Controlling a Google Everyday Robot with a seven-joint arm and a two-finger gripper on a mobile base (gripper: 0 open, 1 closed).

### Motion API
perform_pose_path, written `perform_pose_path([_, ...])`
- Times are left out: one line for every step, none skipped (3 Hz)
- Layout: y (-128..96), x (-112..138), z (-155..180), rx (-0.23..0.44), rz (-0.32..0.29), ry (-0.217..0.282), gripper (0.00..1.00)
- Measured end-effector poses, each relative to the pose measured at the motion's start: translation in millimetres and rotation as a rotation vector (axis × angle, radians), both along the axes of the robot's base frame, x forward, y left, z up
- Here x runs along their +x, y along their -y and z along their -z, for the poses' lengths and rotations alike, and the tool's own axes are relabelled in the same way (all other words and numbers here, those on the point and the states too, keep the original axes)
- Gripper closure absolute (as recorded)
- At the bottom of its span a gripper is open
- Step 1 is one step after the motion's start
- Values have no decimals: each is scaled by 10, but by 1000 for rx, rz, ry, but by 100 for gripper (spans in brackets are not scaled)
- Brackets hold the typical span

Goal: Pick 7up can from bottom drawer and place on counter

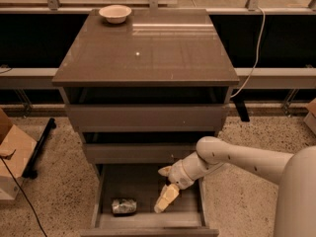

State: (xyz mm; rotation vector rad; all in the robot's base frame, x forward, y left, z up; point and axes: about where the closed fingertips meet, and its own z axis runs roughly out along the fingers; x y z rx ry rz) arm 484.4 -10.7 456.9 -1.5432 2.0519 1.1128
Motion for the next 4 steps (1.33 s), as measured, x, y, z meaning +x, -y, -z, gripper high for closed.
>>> perform_pose_path([-61,21,137,-2,9,15,0])
perform_pose_path([-128,91,366,5,17,35,0])
perform_pose_path([-230,162,603,17,22,50,0])
perform_pose_path([-320,242,849,27,42,69,0])
